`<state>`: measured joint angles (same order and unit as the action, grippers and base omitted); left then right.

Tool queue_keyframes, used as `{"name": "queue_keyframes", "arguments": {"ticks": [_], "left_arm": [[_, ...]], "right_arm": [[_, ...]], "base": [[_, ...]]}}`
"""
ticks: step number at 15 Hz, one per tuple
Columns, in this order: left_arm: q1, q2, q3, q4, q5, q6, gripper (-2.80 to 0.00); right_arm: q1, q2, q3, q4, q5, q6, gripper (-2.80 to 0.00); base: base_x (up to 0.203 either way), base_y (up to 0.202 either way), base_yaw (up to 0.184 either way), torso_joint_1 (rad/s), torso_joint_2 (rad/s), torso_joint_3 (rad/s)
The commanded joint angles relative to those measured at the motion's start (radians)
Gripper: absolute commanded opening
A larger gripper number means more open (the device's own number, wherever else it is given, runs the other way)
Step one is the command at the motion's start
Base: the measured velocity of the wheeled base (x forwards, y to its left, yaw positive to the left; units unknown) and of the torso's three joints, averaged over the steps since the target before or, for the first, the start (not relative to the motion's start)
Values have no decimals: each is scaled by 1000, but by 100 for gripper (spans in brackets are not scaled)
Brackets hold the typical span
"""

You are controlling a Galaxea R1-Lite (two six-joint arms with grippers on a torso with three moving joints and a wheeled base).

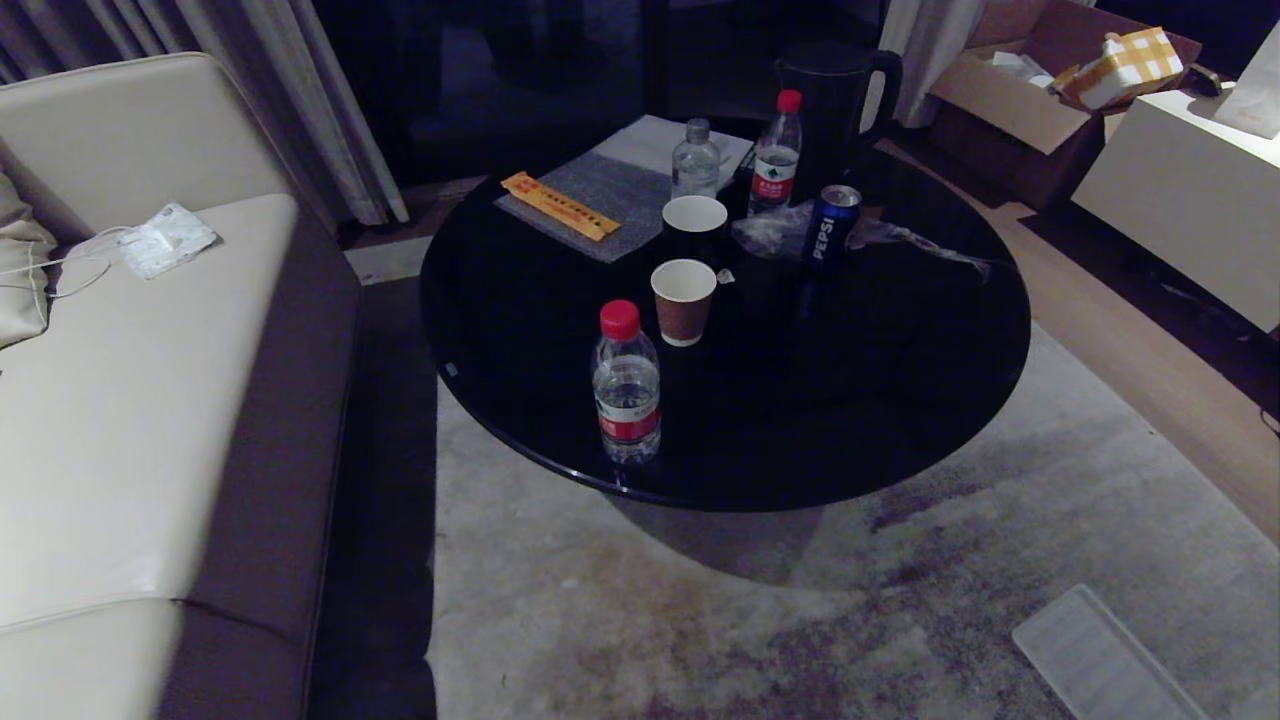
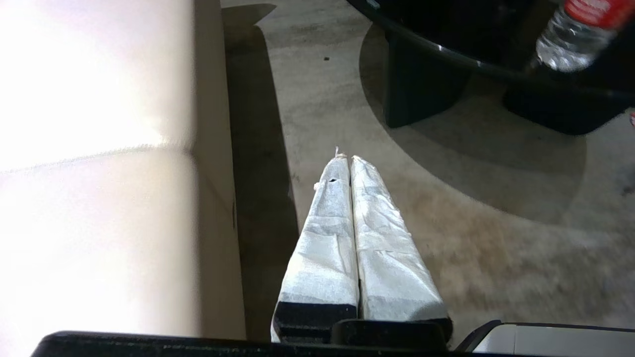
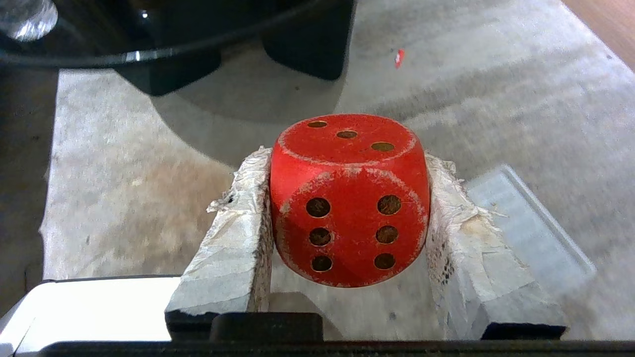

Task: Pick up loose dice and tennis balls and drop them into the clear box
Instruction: Put the toys in the box

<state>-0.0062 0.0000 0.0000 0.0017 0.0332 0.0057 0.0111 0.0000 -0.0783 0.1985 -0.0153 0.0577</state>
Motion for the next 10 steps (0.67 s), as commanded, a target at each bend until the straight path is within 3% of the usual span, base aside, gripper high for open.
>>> {"name": "queue_keyframes", "arguments": {"ticks": [1, 10], "left_arm": [[0, 2, 2, 0, 1, 0, -280], [0, 2, 2, 0, -1, 3, -280]], "right_arm": [[0, 2, 0, 1, 0, 1, -280], [1, 2, 0, 1, 0, 0, -280]], "base": [[-182, 0, -2, 7, -2, 4], [-169, 0, -2, 3, 4, 2]]}}
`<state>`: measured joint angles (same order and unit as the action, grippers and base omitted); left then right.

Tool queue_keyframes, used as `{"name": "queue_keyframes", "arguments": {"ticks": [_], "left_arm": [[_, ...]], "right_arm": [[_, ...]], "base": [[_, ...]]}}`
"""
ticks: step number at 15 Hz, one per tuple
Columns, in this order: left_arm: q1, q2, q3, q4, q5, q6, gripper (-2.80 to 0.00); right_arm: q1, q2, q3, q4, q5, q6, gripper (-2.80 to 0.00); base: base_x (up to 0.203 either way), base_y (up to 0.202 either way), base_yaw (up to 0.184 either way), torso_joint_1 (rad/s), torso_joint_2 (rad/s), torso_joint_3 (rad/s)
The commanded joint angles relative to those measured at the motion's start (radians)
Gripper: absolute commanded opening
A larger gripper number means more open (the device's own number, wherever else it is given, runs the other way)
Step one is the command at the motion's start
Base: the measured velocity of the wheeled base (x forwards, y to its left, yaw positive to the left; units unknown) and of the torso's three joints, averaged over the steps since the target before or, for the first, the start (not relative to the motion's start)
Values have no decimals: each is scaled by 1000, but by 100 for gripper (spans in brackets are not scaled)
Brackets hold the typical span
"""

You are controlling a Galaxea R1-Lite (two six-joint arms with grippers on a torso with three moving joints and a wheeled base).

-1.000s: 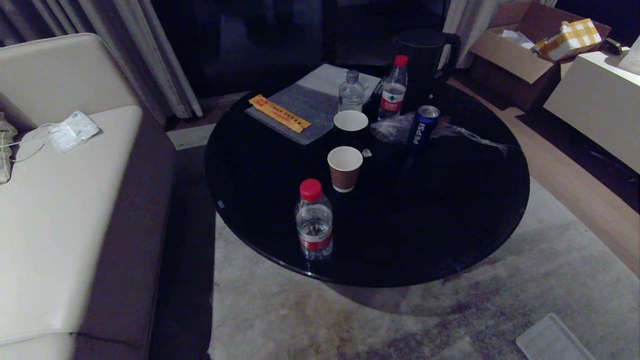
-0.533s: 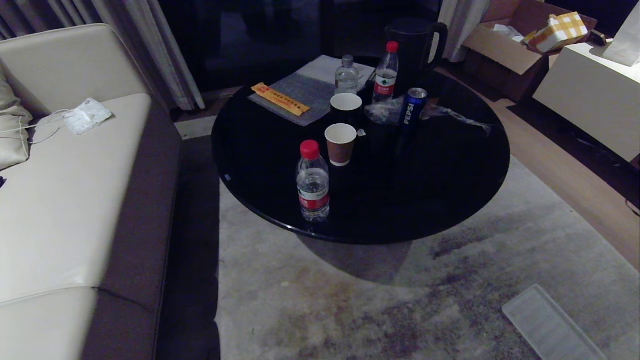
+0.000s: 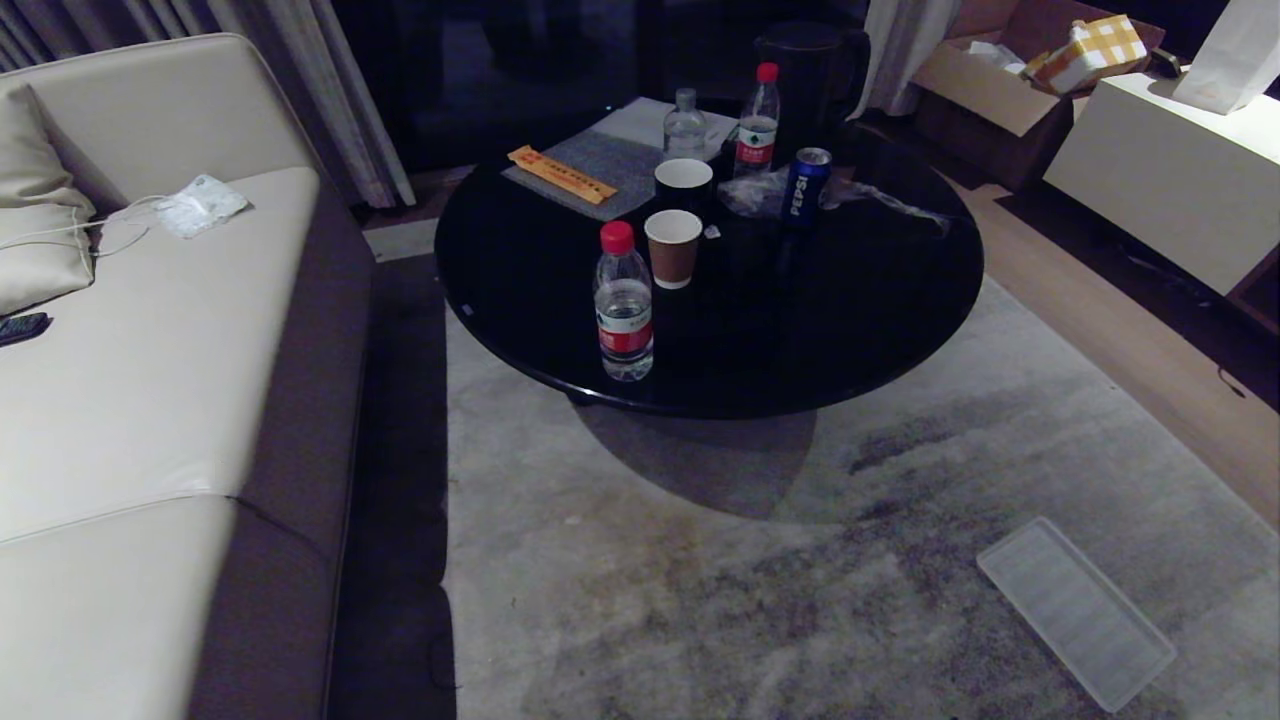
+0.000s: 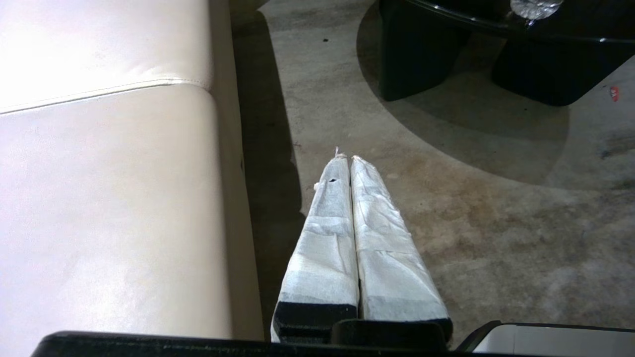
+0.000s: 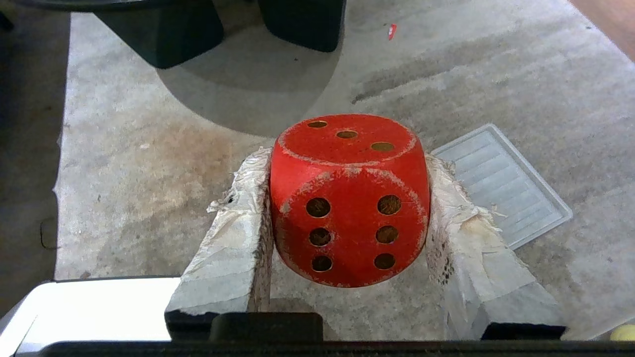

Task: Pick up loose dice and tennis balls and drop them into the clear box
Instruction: Put the toys in the box

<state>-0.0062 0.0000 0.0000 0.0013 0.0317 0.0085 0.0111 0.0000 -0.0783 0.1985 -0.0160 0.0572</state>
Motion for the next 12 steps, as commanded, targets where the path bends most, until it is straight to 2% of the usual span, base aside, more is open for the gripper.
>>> {"name": "queue_keyframes", "arguments": {"ticks": [1, 7, 12], "left_arm": [[0, 2, 2, 0, 0, -1, -280], [0, 2, 2, 0, 1, -1, -280], [0, 2, 2, 0, 1, -1, -280]], "right_arm": [[0, 2, 0, 1, 1, 1, -280], [0, 2, 0, 1, 1, 1, -280], [0, 2, 0, 1, 1, 1, -280]], "base": [[0, 0, 0, 0, 0, 0], [0, 0, 0, 0, 0, 0], [1, 4, -130, 1, 1, 5]]}}
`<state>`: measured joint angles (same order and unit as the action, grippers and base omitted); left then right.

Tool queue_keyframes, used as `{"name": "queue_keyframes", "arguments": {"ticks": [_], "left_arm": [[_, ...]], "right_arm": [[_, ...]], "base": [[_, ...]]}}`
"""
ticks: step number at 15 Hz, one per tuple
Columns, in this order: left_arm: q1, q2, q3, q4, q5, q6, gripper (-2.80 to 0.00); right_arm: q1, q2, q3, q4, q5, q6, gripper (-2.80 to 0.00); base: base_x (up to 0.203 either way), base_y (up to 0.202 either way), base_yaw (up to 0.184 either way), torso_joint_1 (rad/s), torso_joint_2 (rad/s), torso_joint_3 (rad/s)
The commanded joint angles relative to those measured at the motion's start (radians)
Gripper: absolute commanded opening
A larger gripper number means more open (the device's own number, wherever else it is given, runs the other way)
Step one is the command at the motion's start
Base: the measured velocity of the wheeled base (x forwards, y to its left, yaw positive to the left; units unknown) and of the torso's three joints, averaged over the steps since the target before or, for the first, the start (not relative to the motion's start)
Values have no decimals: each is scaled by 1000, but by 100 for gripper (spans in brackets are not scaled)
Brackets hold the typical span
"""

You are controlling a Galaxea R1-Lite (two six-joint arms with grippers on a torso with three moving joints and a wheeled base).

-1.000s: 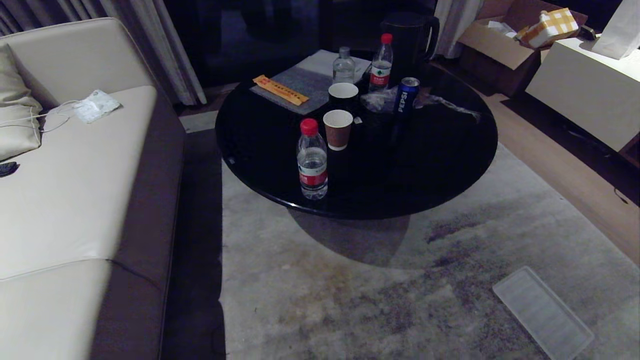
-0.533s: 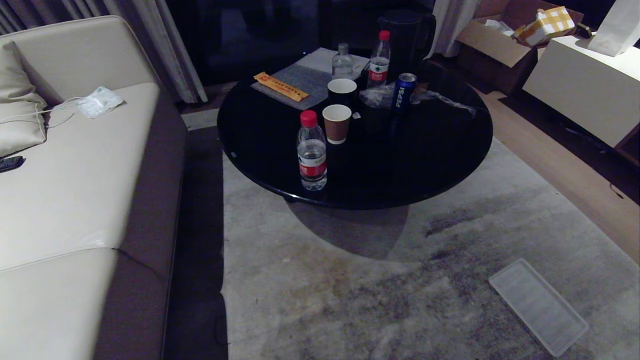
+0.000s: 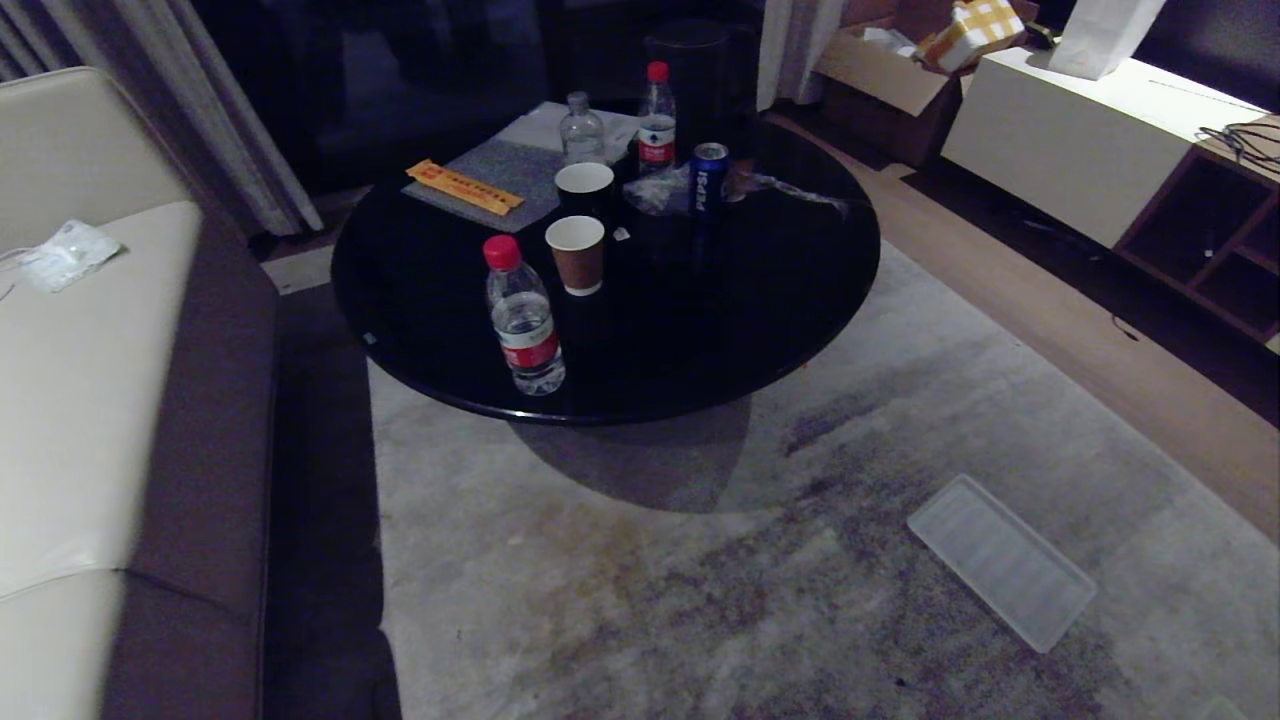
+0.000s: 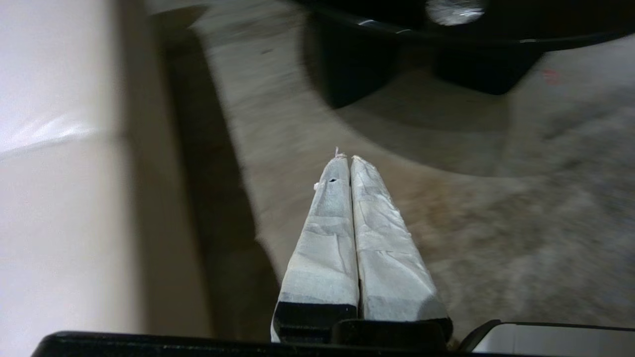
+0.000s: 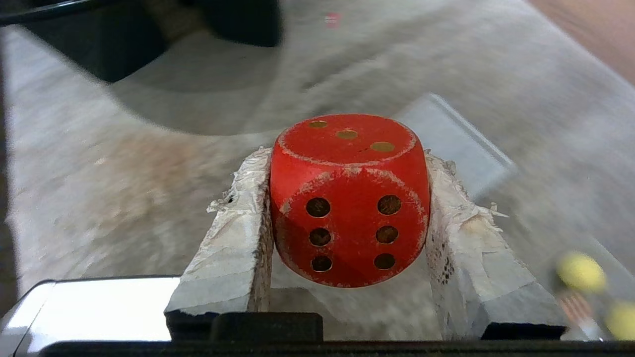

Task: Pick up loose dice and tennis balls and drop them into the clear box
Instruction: Put the toys in the box

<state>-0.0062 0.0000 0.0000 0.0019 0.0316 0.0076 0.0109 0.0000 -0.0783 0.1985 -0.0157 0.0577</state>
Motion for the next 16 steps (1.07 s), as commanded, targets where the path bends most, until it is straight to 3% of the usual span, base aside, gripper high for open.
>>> {"name": "queue_keyframes", "arguments": {"ticks": [1, 6, 16], "left_arm": [[0, 2, 2, 0, 2, -1, -280], [0, 2, 2, 0, 2, -1, -280], [0, 2, 2, 0, 1, 0, -280]], "right_arm": [[1, 2, 0, 1, 0, 1, -280], [0, 2, 0, 1, 0, 1, -280], [0, 2, 0, 1, 0, 1, -280]], "base": [[2, 6, -124, 2, 3, 2], [3, -1, -102, 4, 2, 1], [0, 0, 0, 0, 0, 0]]}}
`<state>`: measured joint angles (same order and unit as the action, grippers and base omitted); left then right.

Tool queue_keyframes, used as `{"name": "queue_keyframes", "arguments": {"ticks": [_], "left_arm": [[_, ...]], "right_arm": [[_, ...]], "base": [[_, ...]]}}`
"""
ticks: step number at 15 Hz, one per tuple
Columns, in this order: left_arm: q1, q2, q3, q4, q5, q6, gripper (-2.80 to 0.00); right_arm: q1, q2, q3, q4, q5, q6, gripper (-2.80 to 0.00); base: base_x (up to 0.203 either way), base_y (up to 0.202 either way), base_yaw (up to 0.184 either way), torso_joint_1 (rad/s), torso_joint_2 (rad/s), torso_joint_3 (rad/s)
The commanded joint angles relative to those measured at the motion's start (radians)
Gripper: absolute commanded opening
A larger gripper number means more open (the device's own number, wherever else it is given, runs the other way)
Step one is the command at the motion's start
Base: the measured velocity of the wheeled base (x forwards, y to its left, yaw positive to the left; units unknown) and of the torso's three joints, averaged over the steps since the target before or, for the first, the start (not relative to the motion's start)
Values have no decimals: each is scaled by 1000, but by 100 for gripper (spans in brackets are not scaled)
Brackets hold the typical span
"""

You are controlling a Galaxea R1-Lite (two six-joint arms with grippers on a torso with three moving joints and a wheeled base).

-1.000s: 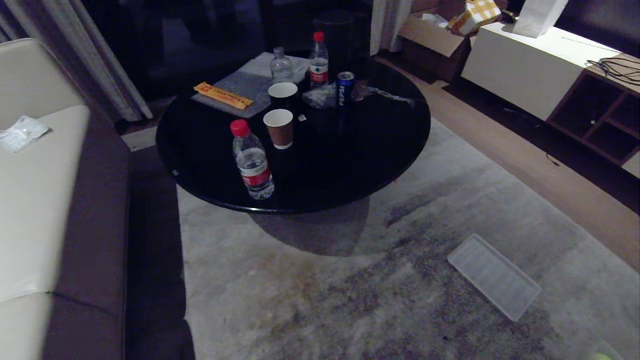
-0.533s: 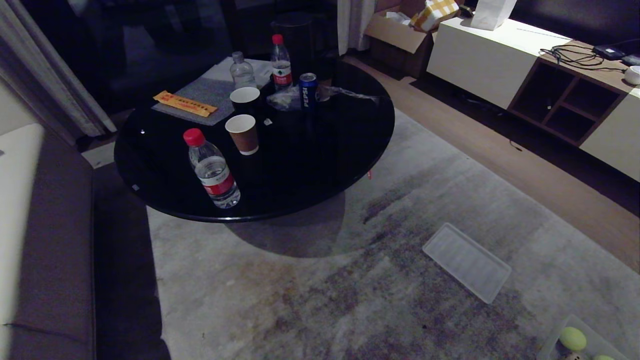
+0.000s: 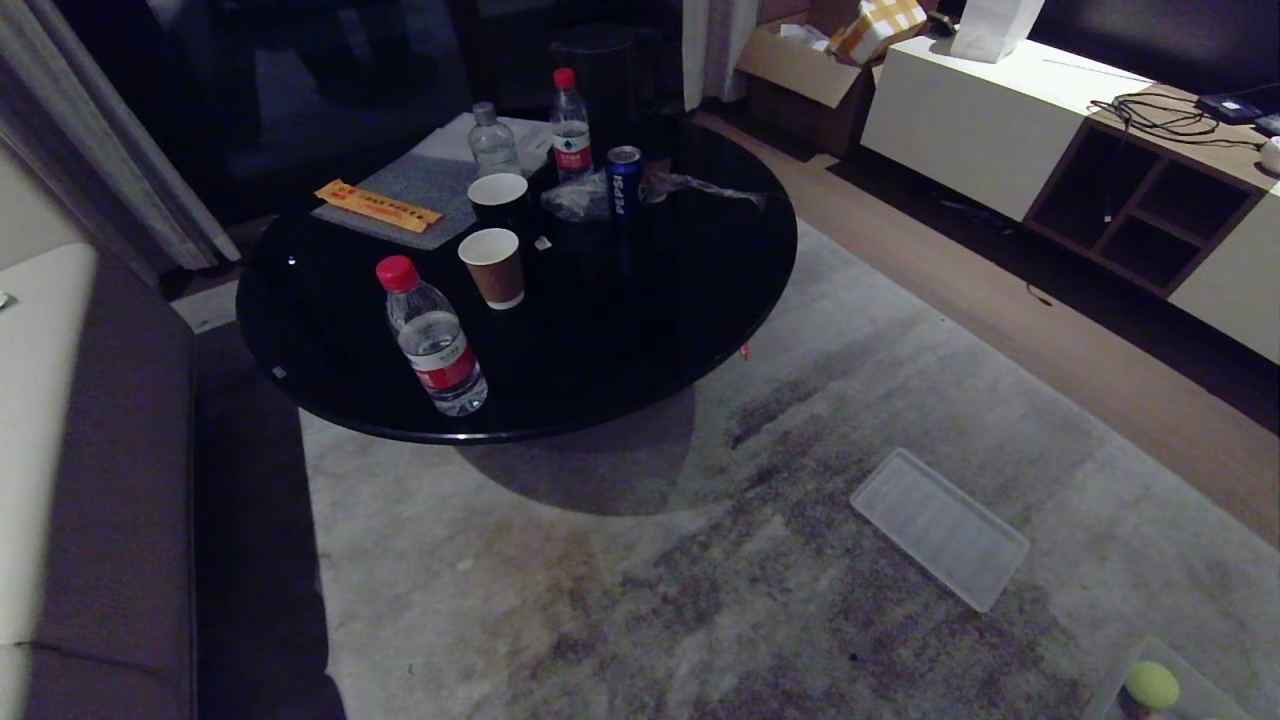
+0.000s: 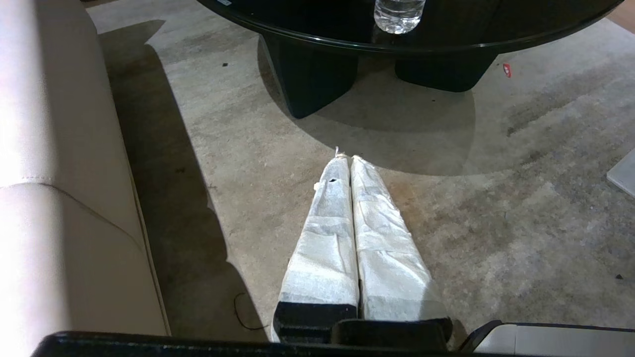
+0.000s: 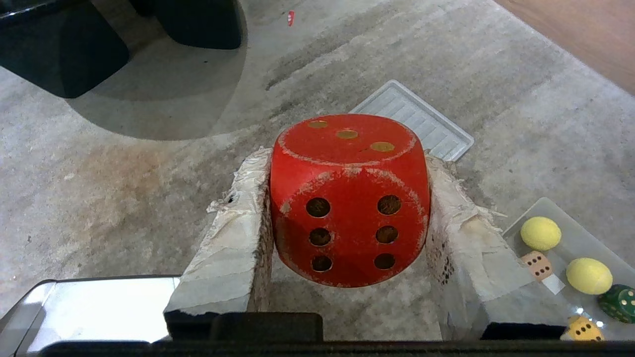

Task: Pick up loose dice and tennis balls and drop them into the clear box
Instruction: Put the toys in the box

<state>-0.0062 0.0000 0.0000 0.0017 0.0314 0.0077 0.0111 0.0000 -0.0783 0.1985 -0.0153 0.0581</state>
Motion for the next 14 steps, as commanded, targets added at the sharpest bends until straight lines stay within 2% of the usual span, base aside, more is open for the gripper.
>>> {"name": "queue_keyframes", "arguments": {"ticks": [1, 6, 14], "left_arm": [[0, 2, 2, 0, 2, 1, -280], [0, 2, 2, -2, 2, 3, -280], [0, 2, 2, 0, 2, 3, -280]], "right_arm": [[0, 2, 0, 1, 0, 0, -280], [0, 2, 0, 1, 0, 0, -280], [1, 2, 0, 1, 0, 0, -280]], "base": [[0, 0, 0, 0, 0, 0], [1, -37, 3, 2, 2, 1], [0, -179, 1, 2, 5, 3]]}}
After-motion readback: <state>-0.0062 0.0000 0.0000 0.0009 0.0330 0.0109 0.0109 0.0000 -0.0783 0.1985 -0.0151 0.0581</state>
